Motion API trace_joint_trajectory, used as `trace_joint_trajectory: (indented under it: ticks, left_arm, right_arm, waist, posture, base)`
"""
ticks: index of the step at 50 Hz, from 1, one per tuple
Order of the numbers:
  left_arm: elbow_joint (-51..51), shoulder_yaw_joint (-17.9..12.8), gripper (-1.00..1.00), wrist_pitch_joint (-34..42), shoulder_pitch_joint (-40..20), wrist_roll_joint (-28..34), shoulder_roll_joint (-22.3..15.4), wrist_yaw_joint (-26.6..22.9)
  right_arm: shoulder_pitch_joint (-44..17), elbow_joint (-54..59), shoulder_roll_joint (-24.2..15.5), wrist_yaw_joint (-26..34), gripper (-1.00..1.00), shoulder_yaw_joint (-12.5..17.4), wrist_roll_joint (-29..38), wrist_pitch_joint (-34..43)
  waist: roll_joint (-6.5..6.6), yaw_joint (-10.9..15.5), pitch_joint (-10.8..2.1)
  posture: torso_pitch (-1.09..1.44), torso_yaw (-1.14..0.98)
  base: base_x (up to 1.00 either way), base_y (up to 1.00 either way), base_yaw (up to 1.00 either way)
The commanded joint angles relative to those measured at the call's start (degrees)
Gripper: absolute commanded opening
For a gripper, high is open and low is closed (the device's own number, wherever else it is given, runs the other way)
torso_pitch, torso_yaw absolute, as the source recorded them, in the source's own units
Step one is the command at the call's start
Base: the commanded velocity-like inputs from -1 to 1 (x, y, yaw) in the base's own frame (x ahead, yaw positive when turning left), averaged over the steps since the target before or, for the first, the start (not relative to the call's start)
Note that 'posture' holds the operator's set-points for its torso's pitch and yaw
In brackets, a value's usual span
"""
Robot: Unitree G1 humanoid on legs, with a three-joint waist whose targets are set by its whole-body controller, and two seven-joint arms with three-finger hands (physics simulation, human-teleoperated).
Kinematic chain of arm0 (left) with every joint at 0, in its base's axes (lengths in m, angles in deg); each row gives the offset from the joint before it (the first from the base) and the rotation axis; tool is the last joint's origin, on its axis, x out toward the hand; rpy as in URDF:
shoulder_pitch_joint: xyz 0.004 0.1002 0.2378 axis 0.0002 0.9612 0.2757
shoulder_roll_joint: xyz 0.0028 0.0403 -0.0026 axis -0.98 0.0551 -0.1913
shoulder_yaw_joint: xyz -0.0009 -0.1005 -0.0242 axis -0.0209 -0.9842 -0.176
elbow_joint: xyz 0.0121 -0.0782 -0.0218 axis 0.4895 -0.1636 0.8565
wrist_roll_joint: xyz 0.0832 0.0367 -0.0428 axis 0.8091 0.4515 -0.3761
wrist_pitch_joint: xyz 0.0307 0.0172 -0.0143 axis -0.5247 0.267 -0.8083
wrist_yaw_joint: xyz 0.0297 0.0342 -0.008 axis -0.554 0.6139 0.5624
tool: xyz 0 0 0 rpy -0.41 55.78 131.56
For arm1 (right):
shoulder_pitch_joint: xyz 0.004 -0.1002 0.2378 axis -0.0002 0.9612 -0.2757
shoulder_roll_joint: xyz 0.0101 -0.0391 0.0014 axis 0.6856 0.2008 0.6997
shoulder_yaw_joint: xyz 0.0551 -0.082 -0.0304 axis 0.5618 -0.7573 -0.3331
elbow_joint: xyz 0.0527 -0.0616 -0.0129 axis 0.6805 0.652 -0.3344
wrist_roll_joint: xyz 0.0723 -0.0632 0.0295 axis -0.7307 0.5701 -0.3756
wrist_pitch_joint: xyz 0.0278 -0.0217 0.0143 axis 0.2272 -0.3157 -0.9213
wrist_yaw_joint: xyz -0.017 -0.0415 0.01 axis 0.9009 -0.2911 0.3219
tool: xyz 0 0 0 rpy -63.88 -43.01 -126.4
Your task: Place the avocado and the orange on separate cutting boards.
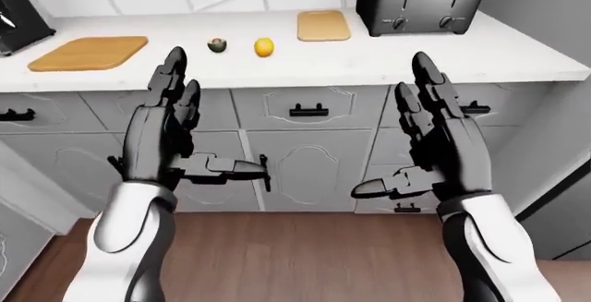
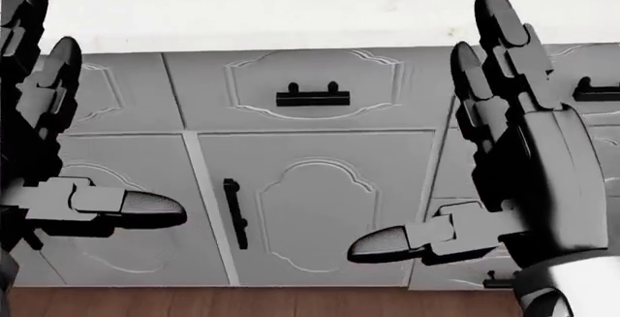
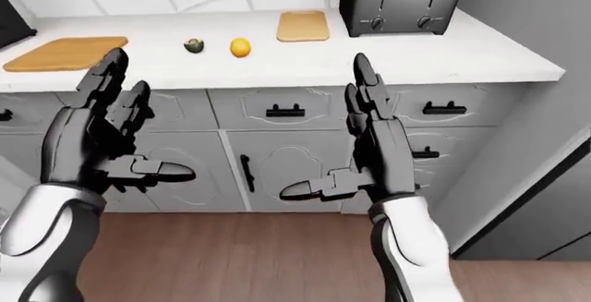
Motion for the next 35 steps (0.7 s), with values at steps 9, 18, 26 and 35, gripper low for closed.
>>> trace_joint_trajectory:
  ticks: [9, 18, 26, 35]
  left_arm:
    - [1.8, -0.9, 1.00, -0.3, 0.1, -1.1, -1.2, 0.2]
    - [2.3, -0.7, 1.00, -0.1, 0.3, -0.7, -1.0, 0.0]
    - [3.2, -0.5, 1.00, 0.8, 0.0, -0.4, -1.0, -0.2]
    - [2.4, -0.3, 1.00, 0.3, -0.5, 0.2, -1.0, -0.6]
  right_arm:
    - [-1.8, -1.9, 0.6, 0.5, 1.00, -0.2, 0.1, 2.0]
    - [-1.1, -1.8, 0.5, 1.6, 1.00, -0.9, 0.3, 0.8]
    - [-1.5, -2.8, 0.7, 0.0, 1.00, 1.4, -2.8, 1.1]
    - [-1.6, -2.7, -0.1, -1.0, 1.00, 1.4, -2.8, 1.5]
  waist:
    - [6.05, 3.3, -0.38]
    - [3.88, 0.6, -1.92]
    - [3.83, -0.5, -1.55]
    - [1.67, -1.1, -2.13]
  posture:
    - [0.00, 0.00]
    - [0.00, 0.00]
    - [0.00, 0.00]
    - [0.00, 0.00]
  base:
    - [0.09, 0.71, 0.00]
    - [0.00, 0.45, 0.44]
    - [0.00, 0.14, 0.15]
    - [0.02, 0.02, 0.35]
